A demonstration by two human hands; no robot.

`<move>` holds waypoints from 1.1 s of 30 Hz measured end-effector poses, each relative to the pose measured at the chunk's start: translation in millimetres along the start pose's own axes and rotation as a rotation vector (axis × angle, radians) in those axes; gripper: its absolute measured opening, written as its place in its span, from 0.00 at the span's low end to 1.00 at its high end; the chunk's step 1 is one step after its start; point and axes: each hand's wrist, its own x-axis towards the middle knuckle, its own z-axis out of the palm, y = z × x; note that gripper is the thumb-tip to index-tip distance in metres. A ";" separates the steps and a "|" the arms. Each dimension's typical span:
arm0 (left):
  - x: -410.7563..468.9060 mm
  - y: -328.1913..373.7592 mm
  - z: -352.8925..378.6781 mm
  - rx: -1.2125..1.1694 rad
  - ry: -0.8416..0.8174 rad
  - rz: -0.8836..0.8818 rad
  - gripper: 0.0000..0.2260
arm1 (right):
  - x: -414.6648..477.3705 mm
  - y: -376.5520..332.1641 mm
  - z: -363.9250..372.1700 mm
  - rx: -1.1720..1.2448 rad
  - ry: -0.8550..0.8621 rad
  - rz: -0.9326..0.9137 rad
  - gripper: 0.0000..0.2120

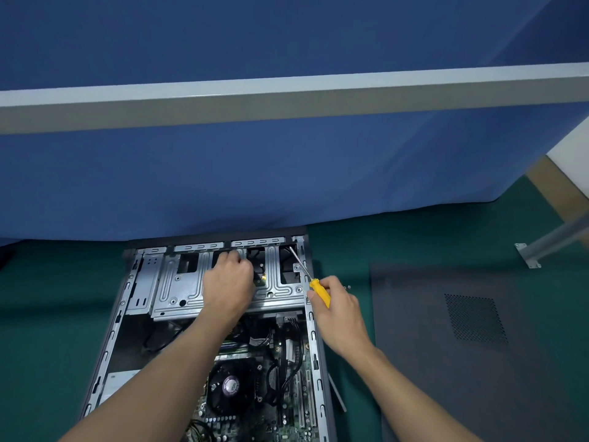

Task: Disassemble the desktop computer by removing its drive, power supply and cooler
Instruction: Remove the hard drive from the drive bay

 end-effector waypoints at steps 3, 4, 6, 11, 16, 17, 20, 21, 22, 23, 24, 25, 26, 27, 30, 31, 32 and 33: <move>0.1 1.9 -0.7 -0.014 -0.012 -0.038 0.10 | -6.8 0.2 0.1 0.058 0.031 0.014 0.06; -0.3 2.3 -0.2 -0.017 -0.006 -0.044 0.10 | -8.8 -0.3 0.0 0.073 0.038 0.021 0.06; -1.5 1.9 1.2 -0.043 0.018 -0.066 0.09 | -12.2 -1.2 -0.4 0.094 0.052 0.033 0.06; -6.4 3.9 -4.7 -0.574 0.032 -0.360 0.06 | -17.6 0.0 -7.6 0.153 0.041 0.060 0.04; -30.3 33.0 -30.8 -1.554 -0.196 -0.688 0.05 | -11.2 -8.0 -17.3 0.189 0.047 0.047 0.17; -36.7 39.7 -33.0 -1.565 -0.219 -0.666 0.06 | -9.8 -10.9 -18.6 0.200 0.058 0.024 0.19; -53.1 58.5 -35.9 -1.562 -0.221 -0.573 0.07 | -6.3 -16.5 -22.4 0.220 0.086 -0.044 0.14; -56.9 63.6 -36.2 -1.572 -0.224 -0.553 0.07 | -5.6 -17.1 -23.2 0.199 0.093 -0.065 0.11; -59.8 68.0 -36.1 -1.574 -0.236 -0.538 0.08 | -5.4 -17.1 -23.8 0.169 0.101 -0.081 0.07; -62.6 72.1 -37.3 -1.578 -0.252 -0.527 0.08 | -5.6 -16.8 -24.5 0.138 0.108 -0.095 0.05; -64.6 75.7 -37.7 -1.589 -0.262 -0.520 0.08 | -6.3 -16.4 -25.2 0.113 0.110 -0.103 0.04; -66.3 78.8 -39.1 -1.606 -0.269 -0.519 0.08 | -7.1 -15.6 -25.5 0.095 0.105 -0.106 0.05; -67.4 81.8 -40.2 -1.614 -0.276 -0.519 0.08 | -7.7 -14.3 -26.0 0.082 0.099 -0.101 0.06; -68.4 84.6 -42.3 -1.616 -0.287 -0.520 0.09 | -8.1 -12.7 -26.7 0.072 0.101 -0.091 0.06; -71.6 91.3 -44.4 -1.622 -0.320 -0.518 0.11 | -8.2 -6.3 -29.9 0.052 0.123 -0.080 0.04; -71.9 93.1 -44.7 -1.622 -0.333 -0.512 0.10 | -8.3 -3.8 -30.8 0.038 0.125 -0.087 0.03; -71.3 94.4 -43.6 -1.616 -0.343 -0.495 0.10 | -8.3 -1.5 -31.7 0.022 0.126 -0.096 0.02; -70.1 95.3 -41.8 -1.599 -0.343 -0.474 0.09 | -7.9 1.2 -32.7 0.009 0.127 -0.100 0.02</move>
